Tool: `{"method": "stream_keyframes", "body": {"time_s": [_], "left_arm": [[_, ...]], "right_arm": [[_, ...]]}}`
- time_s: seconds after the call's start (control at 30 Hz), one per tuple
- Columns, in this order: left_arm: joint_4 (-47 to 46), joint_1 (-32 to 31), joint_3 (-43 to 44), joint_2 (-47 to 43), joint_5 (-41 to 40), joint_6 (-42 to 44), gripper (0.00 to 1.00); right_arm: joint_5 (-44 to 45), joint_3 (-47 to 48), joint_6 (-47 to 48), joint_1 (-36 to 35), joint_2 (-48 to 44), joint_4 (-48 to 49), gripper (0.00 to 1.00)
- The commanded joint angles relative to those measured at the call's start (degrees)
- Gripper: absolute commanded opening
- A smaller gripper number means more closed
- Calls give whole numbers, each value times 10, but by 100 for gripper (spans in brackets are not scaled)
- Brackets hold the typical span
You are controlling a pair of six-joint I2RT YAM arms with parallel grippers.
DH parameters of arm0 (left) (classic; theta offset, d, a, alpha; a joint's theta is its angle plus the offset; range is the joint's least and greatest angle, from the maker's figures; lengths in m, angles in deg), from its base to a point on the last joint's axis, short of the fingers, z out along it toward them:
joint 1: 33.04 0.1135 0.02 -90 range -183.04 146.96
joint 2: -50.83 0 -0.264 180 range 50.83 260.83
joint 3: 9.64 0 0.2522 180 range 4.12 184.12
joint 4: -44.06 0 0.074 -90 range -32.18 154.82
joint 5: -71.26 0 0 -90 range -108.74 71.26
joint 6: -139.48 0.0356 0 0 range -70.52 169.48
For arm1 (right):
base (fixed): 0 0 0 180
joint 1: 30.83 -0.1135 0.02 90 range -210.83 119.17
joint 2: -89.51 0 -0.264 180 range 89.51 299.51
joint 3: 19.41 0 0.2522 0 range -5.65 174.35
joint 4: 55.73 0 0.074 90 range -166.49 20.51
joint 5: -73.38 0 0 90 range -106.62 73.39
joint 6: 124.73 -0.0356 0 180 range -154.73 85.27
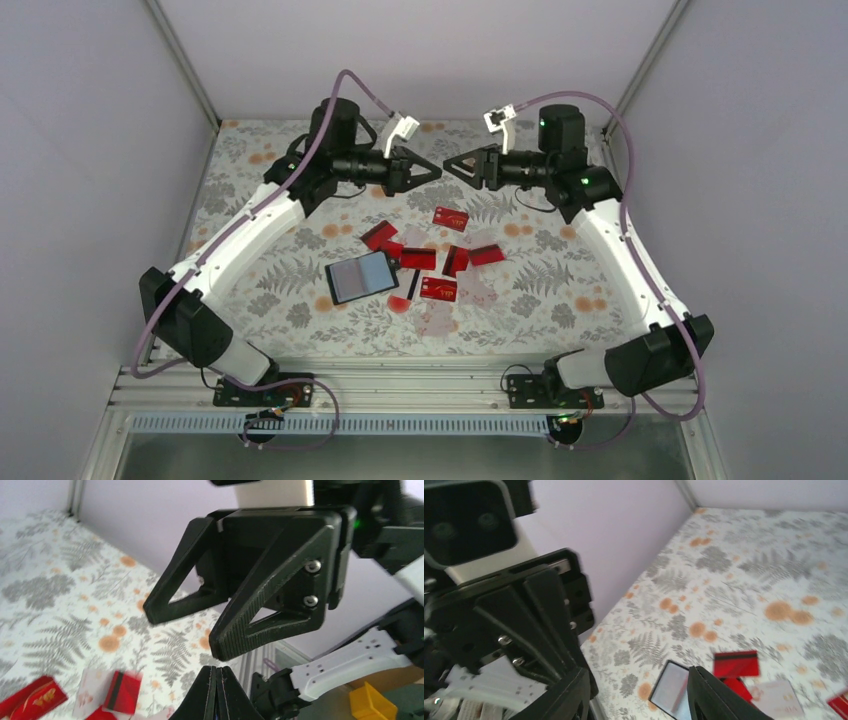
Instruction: Put the credit cards into the card holder
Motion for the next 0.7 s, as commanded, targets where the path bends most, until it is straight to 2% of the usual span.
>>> {"method": "stream_keyframes", "body": {"time_s": [0.0,0.07,0.1,0.2,0.23,0.33,0.37,0.4,0.5,0.67], "left_arm": [[80,-10,-23,-18,-119,47,2],[108,-10,-38,-26,-180,53,3],[112,-11,-50,-33,-197,55,4],[101,-12,-91,-60,-241,46,17],[97,-12,-108,-71,-257,43,28],[83,-13,-145,-98,-289,40,69],[78,-13,-157,-104,-291,42,92],[75,-14,-168,-107,-295,46,99],[89,-16,-190,-105,-341,26,100],[115,-17,-202,-99,-391,-2,100]], "right_arm": [[133,-43,-5,-7,-18,-57,52],[197,-79,-3,-16,-13,-86,61],[238,-98,-7,-21,-10,-97,70],[342,-145,-34,-37,6,-133,85],[371,-158,-47,-40,11,-142,89],[443,-185,-111,-45,34,-168,95],[460,-190,-139,-46,43,-179,96],[463,-196,-165,-48,54,-188,96],[465,-217,-185,-77,85,-192,99],[469,-228,-181,-136,132,-197,99]]}}
